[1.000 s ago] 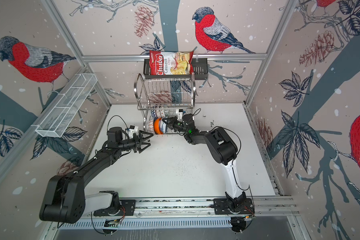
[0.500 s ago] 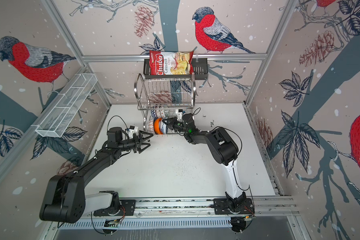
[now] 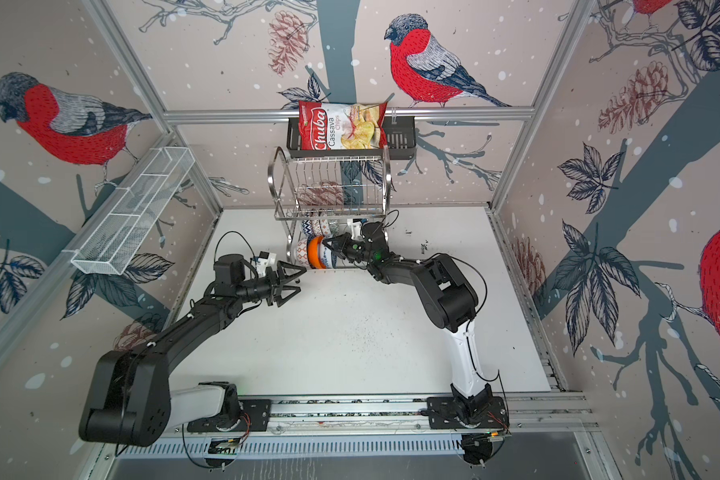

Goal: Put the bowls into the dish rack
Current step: 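Push the floral bowl into the lower rack slot beside the orange-rimmed bowl, then hold the floral bowl against the rack wires and settle it upright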

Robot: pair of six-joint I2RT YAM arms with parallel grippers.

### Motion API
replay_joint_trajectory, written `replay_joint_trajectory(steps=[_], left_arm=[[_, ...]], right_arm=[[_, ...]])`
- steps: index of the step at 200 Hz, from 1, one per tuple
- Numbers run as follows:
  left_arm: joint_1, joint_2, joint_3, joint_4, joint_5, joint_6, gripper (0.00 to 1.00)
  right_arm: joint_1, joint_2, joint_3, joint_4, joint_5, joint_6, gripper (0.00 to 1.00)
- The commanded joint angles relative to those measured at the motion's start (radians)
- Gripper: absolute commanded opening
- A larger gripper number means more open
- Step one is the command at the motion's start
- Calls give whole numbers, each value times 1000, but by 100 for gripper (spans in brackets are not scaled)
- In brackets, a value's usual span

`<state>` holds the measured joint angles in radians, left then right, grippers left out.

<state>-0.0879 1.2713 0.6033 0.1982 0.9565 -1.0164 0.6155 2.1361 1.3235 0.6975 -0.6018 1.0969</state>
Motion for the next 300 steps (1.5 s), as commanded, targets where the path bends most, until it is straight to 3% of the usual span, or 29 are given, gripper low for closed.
replay_joint_trajectory(steps=[1,49,140,200,300], left_arm=[[2,-5,0,7,-5,16,97],[2,-1,-4,6,-5,17,97],[2,-4,-2,-3,-6,22,97],[3,-4,-4,-9,-10,22,97],[3,-6,-5,-19,-11,27,97]], right_arm=[[6,-2,13,-122,34,-68,0],[22,10,80,-280,44,-160,0],[25,11,94,-328,52,-189,0],[23,4,85,-324,54,-183,12],[16,-11,79,-323,56,-174,18]])
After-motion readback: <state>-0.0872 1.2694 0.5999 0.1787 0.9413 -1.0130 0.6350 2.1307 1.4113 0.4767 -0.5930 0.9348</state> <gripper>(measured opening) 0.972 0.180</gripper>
